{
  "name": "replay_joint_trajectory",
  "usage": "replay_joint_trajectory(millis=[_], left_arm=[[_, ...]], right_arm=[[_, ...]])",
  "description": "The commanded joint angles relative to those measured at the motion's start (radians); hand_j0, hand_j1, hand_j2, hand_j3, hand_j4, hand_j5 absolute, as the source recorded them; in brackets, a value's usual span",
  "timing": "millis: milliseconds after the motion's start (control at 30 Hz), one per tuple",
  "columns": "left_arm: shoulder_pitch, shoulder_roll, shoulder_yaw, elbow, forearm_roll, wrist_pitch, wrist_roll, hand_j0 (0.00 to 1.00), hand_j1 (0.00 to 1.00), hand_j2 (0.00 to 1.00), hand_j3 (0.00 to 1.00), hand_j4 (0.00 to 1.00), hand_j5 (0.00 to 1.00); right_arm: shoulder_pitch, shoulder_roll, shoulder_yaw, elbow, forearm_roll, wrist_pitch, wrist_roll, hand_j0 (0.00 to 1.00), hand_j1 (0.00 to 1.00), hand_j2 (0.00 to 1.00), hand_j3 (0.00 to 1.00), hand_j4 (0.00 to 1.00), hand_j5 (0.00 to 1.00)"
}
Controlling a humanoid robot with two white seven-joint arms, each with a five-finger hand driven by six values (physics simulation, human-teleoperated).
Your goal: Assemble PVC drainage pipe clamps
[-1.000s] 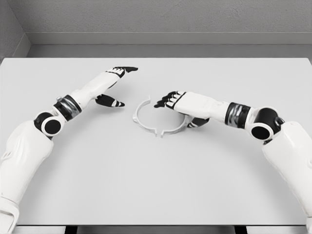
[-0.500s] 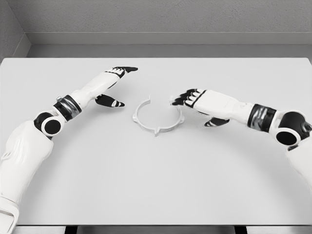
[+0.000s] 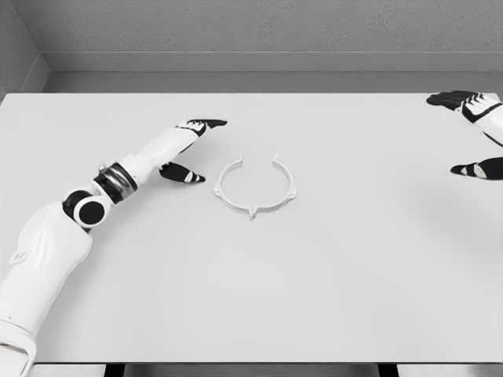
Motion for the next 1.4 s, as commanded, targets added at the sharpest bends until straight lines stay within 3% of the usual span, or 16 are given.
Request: replay_joint_trajectory(millis=[0, 100, 133, 367, 767, 1367], left_arm=[[0.000, 0.007, 0.001, -0.013, 0.021, 0.001, 0.001, 1.00, 1.00, 1.00, 1.00, 1.00, 1.00], [0.017, 0.044, 0.001, -0.080, 0.021, 0.001, 0.002, 1.00, 1.00, 1.00, 1.00, 1.00, 1.00], [0.023, 0.059, 0.001, -0.107, 0.022, 0.001, 0.002, 1.00, 1.00, 1.00, 1.00, 1.00, 1.00], [0.054, 0.090, 0.001, -0.182, 0.021, 0.001, 0.002, 1.00, 1.00, 1.00, 1.00, 1.00, 1.00], [0.086, 0.081, 0.000, -0.182, 0.009, 0.001, 0.002, 1.00, 1.00, 1.00, 1.00, 1.00, 1.00], [0.086, 0.056, -0.023, -0.179, 0.004, 0.001, 0.002, 1.00, 1.00, 1.00, 1.00, 1.00, 1.00]], right_arm=[[0.000, 0.013, -0.011, 0.034, -0.037, 0.002, 0.006, 1.00, 1.00, 1.00, 1.00, 1.00, 1.00], [0.020, 0.060, 0.007, -0.055, -0.016, 0.002, 0.006, 1.00, 1.00, 1.00, 1.00, 1.00, 1.00], [0.061, 0.054, 0.020, -0.100, -0.003, 0.002, 0.006, 1.00, 1.00, 1.00, 1.00, 1.00, 1.00], [0.063, 0.057, 0.030, -0.101, -0.019, 0.002, 0.001, 1.00, 1.00, 1.00, 1.00, 1.00, 1.00], [0.063, 0.057, 0.030, -0.097, -0.019, 0.002, 0.001, 1.00, 1.00, 1.00, 1.00, 1.00, 1.00], [0.061, 0.059, 0.030, -0.095, -0.019, 0.002, 0.001, 1.00, 1.00, 1.00, 1.00, 1.00, 1.00]])
